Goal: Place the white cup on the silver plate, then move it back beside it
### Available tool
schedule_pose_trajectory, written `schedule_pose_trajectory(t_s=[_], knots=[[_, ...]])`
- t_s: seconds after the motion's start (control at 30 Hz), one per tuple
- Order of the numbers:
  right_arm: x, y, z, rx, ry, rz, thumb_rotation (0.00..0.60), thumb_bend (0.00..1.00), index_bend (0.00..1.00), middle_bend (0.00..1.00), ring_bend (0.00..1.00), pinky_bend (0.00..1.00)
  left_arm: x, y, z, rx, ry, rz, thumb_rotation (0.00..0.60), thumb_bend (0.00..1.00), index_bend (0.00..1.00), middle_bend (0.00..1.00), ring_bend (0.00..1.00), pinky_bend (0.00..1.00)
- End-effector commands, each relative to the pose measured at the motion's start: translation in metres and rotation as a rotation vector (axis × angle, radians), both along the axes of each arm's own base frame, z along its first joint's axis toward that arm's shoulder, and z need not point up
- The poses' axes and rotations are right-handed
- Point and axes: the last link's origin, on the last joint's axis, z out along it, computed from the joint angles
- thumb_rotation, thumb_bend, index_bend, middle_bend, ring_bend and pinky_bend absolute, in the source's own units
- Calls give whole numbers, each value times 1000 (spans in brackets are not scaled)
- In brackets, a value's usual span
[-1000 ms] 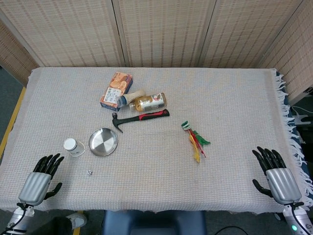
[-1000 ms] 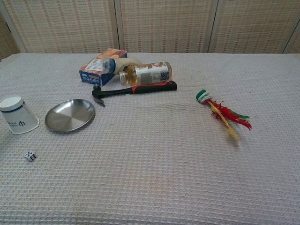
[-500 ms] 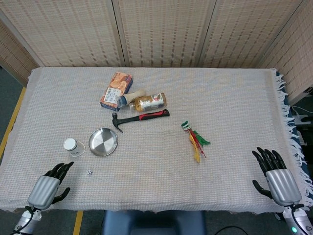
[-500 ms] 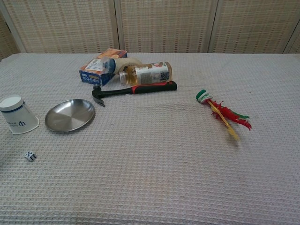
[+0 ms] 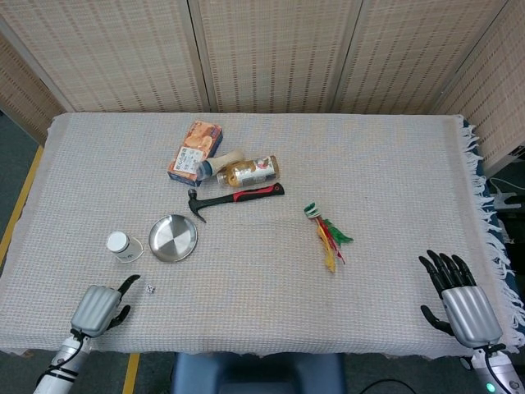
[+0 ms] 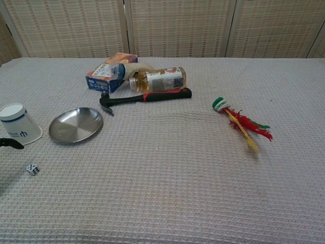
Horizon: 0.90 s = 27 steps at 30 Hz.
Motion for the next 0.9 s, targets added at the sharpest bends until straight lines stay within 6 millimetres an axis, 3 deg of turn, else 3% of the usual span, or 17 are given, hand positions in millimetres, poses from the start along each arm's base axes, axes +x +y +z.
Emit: schedule_pose_trajectory(t_s=[0.03, 0.5, 0.9], knots=[[-1, -1, -1, 6, 4, -11, 600, 205, 0, 0, 0, 0, 3, 5, -8, -21, 1, -8, 600, 389, 255, 999, 938, 1000], [-2, -1, -1, 22, 10, -36, 600, 206, 0, 0, 0, 0, 8, 22, -27, -13, -13, -53, 600, 388, 406, 1000, 969, 1000], [-4, -3, -3, 36, 17, -57, 600, 205, 0, 0, 0, 0, 5, 28, -33, -6, -20, -62, 600, 387, 439, 1000, 969, 1000]])
